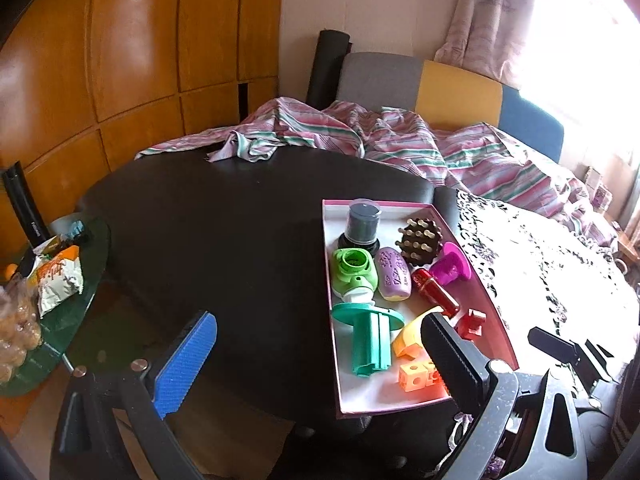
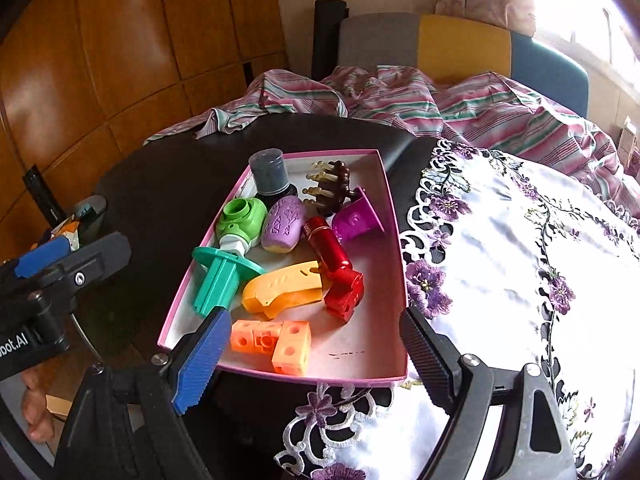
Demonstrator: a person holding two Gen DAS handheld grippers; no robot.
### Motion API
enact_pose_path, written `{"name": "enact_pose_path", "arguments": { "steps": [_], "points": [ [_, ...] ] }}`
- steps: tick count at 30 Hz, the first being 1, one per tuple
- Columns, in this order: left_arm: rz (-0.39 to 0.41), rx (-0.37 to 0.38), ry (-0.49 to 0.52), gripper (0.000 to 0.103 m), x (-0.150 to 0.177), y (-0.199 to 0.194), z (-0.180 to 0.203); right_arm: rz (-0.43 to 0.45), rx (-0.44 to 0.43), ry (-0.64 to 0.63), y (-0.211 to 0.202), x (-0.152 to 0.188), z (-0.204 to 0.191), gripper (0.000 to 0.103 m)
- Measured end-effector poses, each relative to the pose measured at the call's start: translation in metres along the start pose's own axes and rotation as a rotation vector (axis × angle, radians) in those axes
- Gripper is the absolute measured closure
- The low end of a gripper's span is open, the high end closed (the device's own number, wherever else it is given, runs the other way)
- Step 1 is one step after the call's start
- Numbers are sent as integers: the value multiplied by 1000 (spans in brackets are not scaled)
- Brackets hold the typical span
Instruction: Organize rigid objects
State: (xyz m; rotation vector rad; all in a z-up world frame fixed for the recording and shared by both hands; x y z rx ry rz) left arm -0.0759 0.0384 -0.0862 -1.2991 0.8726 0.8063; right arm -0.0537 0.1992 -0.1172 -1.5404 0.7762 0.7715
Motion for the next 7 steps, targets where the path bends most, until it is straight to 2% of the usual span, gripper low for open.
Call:
{"name": "enact_pose_path", "arguments": {
  "steps": [7],
  "points": [
    [-2,-11,-1,0,2,-1,-4,35,20,-19,-3,-6,-6,15]
  ]
}}
Point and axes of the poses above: each gripper's, at about its wrist camera, not at the fingertips, and y roughly the way its jaws point, z to its right, x to its underside, the point moved 9 cm from there along y, roughly the way its jaws point, and after that the axes turned 13 degrees about z, right-handed, at the moved point
